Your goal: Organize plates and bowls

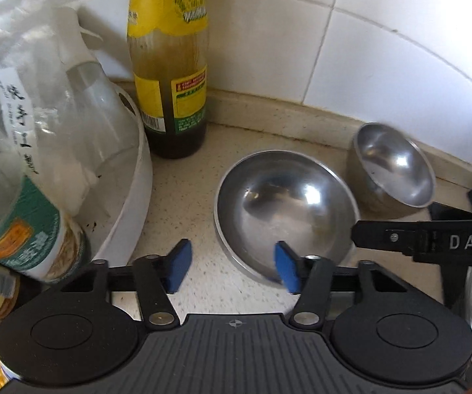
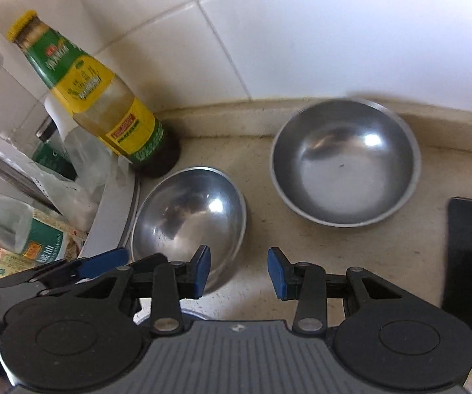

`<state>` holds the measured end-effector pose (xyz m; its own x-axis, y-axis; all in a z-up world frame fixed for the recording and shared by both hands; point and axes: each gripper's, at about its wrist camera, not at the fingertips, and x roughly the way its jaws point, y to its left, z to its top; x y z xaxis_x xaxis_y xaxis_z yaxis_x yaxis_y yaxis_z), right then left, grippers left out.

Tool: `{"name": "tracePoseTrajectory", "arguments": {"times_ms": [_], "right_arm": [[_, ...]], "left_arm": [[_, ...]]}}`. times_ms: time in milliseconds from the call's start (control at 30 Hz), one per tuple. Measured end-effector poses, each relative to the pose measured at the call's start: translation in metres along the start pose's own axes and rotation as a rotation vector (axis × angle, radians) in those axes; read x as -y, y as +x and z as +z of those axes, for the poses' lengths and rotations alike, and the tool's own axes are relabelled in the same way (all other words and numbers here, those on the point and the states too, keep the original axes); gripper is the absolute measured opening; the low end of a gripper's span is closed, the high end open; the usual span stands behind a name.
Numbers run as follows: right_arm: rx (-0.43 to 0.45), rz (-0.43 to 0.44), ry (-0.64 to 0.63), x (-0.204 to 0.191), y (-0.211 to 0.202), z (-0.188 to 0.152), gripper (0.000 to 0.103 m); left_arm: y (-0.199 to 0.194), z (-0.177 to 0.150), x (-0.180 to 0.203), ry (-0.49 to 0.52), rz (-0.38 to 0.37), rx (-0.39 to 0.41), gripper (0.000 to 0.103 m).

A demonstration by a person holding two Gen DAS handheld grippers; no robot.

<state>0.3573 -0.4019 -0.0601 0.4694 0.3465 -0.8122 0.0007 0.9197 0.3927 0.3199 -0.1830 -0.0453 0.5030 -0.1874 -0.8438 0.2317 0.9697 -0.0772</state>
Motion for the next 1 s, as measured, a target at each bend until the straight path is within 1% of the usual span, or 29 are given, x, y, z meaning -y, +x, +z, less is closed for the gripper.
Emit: {"name": "tracePoseTrajectory", "arguments": {"times_ms": [67, 100, 167, 200, 333, 467, 733, 1000], "right_arm": [[-0.016, -0.006, -0.013, -0.002, 0.010, 0.002, 0.046], [-0.025, -0.005, -0.012, -0.001, 0.015, 0.002, 0.043], [-0.041, 0.015, 0.002, 0.002, 0.020, 0.002, 0.039], [-0.049, 0.018, 0.004, 0.003, 0.023, 0.002, 0.036], [-0.057, 0.024, 0.003, 0.005, 0.023, 0.002, 0.036], [-0.043, 0.028, 0.010, 0.005, 0.016, 0.003, 0.037], [0.012, 0.040, -0.005, -0.003, -0.015, 0.007, 0.037], [0.035, 0.032, -0.018, -0.010, -0.047, -0.008, 0.037]], "left_arm": [[0.009, 0.003, -0.001, -0.007, -0.001, -0.020, 0.039], [0.013, 0.004, -0.002, -0.008, -0.004, -0.028, 0.037], [0.018, 0.006, -0.002, -0.002, -0.010, -0.034, 0.027], [0.020, 0.006, -0.001, 0.003, -0.013, -0.036, 0.027], [0.019, 0.009, -0.001, 0.007, -0.022, -0.027, 0.025], [0.013, 0.009, 0.001, 0.019, -0.029, -0.017, 0.026], [-0.017, 0.013, 0.005, 0.030, -0.049, 0.043, 0.029], [-0.048, 0.004, 0.014, 0.069, -0.071, 0.084, 0.031]]}}
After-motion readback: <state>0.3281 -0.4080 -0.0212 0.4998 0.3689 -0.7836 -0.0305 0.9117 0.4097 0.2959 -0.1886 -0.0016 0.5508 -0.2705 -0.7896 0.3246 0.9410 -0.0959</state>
